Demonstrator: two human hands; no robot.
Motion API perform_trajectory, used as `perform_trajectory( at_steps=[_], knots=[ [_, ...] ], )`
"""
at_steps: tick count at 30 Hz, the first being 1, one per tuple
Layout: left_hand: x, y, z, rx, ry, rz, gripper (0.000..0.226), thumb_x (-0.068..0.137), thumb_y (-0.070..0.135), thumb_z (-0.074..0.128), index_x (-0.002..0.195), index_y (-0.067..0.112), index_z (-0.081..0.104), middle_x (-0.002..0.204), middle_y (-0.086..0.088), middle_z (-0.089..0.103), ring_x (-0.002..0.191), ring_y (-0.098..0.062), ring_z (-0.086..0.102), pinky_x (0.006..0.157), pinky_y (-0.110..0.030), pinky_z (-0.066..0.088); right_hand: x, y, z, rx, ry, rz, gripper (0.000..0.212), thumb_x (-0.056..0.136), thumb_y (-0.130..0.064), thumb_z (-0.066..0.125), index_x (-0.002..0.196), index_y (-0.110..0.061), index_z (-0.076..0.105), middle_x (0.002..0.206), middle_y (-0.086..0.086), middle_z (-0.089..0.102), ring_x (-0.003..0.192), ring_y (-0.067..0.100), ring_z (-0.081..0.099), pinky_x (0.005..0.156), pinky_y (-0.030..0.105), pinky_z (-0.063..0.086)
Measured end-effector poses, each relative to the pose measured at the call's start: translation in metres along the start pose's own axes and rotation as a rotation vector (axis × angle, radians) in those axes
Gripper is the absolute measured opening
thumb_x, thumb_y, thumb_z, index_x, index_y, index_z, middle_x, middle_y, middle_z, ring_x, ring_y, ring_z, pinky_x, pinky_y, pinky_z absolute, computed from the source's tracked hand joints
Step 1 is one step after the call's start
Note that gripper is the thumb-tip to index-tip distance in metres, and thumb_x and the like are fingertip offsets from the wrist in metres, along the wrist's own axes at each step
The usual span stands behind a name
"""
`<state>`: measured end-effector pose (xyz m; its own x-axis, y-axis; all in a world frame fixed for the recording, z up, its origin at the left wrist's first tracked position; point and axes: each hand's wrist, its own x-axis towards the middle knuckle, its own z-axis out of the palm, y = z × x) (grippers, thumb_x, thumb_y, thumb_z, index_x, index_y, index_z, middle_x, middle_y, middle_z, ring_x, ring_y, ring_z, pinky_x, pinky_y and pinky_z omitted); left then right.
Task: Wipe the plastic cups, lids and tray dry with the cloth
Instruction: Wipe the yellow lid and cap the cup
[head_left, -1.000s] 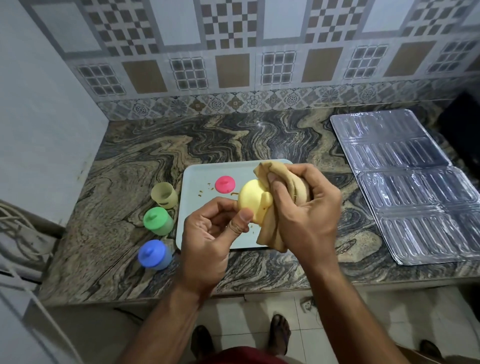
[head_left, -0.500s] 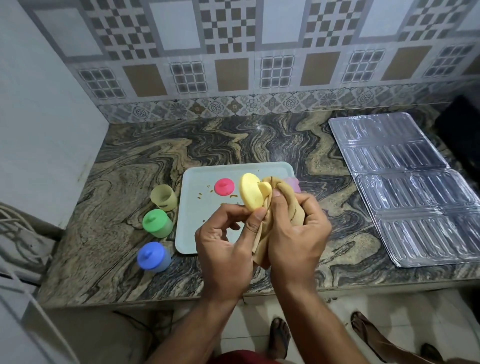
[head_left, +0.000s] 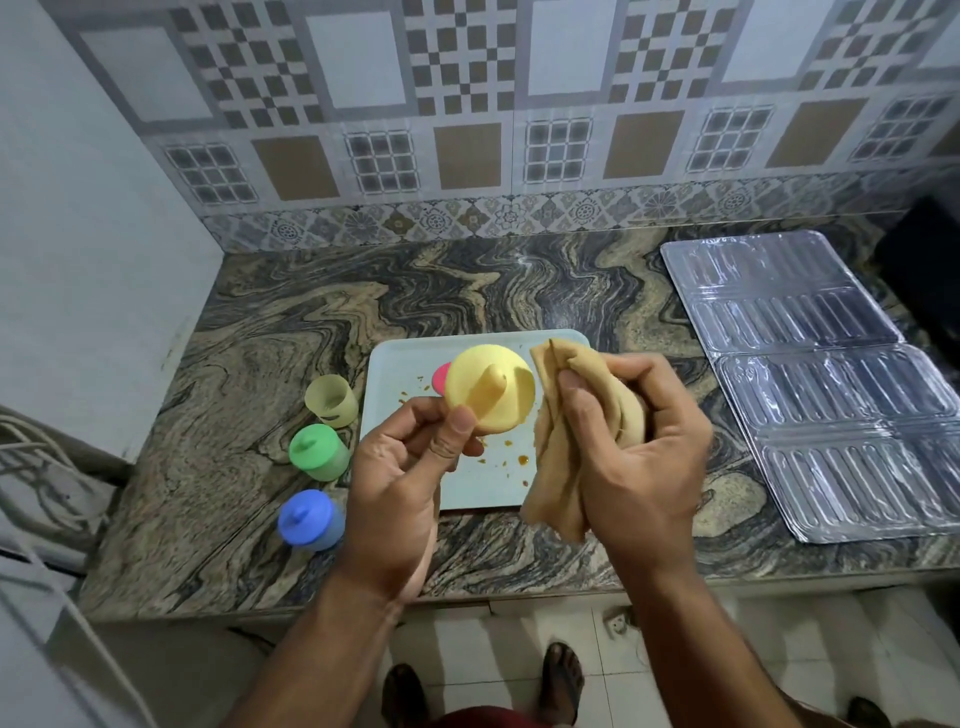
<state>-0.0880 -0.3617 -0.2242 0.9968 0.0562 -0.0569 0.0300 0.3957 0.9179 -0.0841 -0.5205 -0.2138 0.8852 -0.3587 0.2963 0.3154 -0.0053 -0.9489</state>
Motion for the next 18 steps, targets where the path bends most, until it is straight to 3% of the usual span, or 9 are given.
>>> perform_trajectory(
  at_steps=[6,9,12,14,16,18],
  knots=[
    [0.006,0.011,-0.014,0.211,-0.280,0.038,0.007,0.084,0.017,0.079,0.082,0.014,0.072,0.073,0.003,0.072,0.067,-0.010,0.063,0.072,-0.018,0.051,0.021,-0.003,0.007,-0.026,-0.152,-0.045,0.019,0.090,-0.002,0.076,0.096,-0.020,0.071,0.090,-0.007,0.079,0.082,0.005,0.074,0.076,0.021,0.058],
    [0.014,0.017,-0.018,0.263,-0.302,0.029,0.011,0.087,0.010,0.076,0.087,0.003,0.068,0.074,0.002,0.072,0.068,-0.009,0.063,0.072,-0.017,0.051,0.036,0.003,0.006,-0.048,-0.282,0.071,0.008,0.097,-0.015,0.075,0.095,-0.018,0.068,0.084,-0.008,0.076,0.078,0.005,0.068,0.073,0.023,0.054],
    [0.016,0.020,-0.016,0.278,-0.296,0.024,0.016,0.089,0.011,0.071,0.093,-0.003,0.066,0.077,-0.002,0.072,0.072,-0.009,0.066,0.075,-0.015,0.051,0.040,0.013,0.004,-0.038,-0.374,0.195,0.014,0.099,-0.027,0.071,0.093,-0.016,0.065,0.075,-0.015,0.064,0.071,0.004,0.057,0.069,0.024,0.047],
    [0.017,0.018,-0.012,0.265,-0.270,0.011,0.021,0.090,0.013,0.067,0.098,-0.006,0.064,0.079,-0.003,0.072,0.073,-0.008,0.066,0.074,-0.013,0.050,0.039,0.018,0.007,0.040,-0.316,0.224,0.009,0.102,-0.018,0.070,0.098,-0.011,0.067,0.079,-0.013,0.065,0.072,0.003,0.058,0.069,0.021,0.048],
    [0.018,0.015,-0.003,0.241,-0.244,-0.020,0.034,0.091,0.017,0.077,0.106,-0.009,0.060,0.086,-0.004,0.072,0.077,-0.009,0.068,0.074,-0.015,0.051,0.034,0.024,0.012,0.094,-0.190,0.227,0.005,0.104,-0.012,0.068,0.101,-0.008,0.066,0.081,-0.012,0.068,0.072,0.001,0.060,0.068,0.020,0.050],
    [0.020,0.010,0.004,0.286,-0.244,-0.039,0.050,0.080,0.027,0.089,0.111,0.001,0.060,0.098,-0.006,0.074,0.089,-0.015,0.068,0.081,-0.030,0.054,0.029,0.030,0.019,0.134,-0.072,0.226,0.007,0.104,-0.015,0.068,0.102,-0.009,0.064,0.084,-0.007,0.070,0.075,0.004,0.062,0.068,0.024,0.052]
  ],
)
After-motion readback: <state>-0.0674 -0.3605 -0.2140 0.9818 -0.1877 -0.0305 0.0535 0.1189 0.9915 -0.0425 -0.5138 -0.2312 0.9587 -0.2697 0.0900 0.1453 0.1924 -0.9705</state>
